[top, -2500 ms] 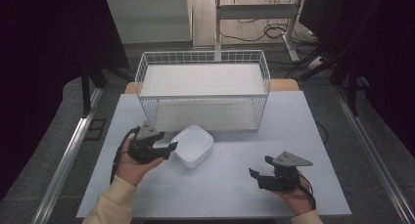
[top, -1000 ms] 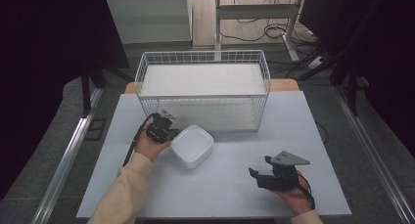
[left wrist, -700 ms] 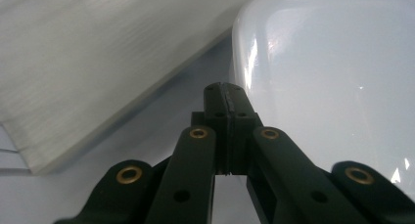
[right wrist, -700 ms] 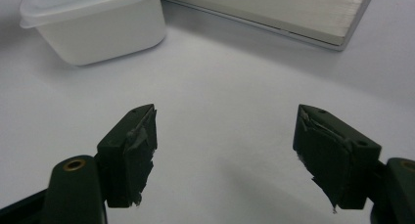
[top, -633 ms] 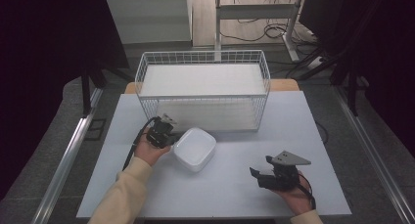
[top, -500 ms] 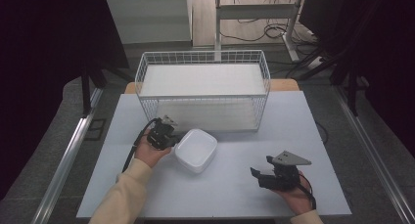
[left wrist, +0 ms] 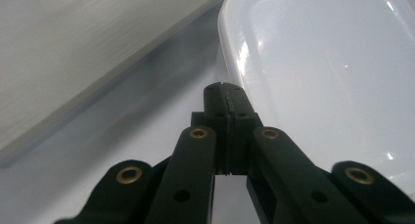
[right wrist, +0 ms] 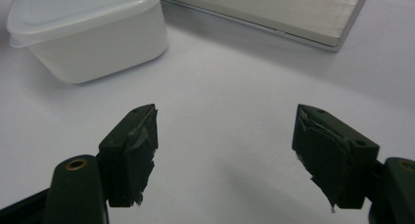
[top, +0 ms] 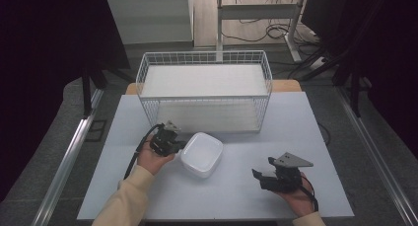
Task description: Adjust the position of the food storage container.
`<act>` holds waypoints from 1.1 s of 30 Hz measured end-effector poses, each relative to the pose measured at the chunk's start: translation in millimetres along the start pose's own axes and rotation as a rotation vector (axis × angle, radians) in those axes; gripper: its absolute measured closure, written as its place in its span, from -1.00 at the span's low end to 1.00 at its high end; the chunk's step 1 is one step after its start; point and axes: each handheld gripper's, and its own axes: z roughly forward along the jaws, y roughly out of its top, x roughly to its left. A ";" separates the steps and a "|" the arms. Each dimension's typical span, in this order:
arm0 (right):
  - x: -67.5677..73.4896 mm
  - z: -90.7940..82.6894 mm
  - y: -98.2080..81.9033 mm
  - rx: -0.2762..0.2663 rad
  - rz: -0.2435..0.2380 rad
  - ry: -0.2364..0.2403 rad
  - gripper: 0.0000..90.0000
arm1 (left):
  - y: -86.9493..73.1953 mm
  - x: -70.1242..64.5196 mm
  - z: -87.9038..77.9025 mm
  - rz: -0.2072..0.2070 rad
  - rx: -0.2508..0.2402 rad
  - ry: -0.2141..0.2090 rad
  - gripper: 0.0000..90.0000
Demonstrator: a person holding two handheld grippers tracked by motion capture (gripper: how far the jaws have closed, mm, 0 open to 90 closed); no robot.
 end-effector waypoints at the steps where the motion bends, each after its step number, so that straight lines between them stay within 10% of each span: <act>1: 0.1 0.3 -0.1 0.003 0.001 0.000 -0.44 | -0.7 -1.2 -0.6 -0.002 0.001 0.002 1.00; 33: 0.7 -1.3 -1.4 0.001 0.005 -0.014 -0.43 | -26.2 -47.3 7.2 0.001 -0.004 -0.127 1.00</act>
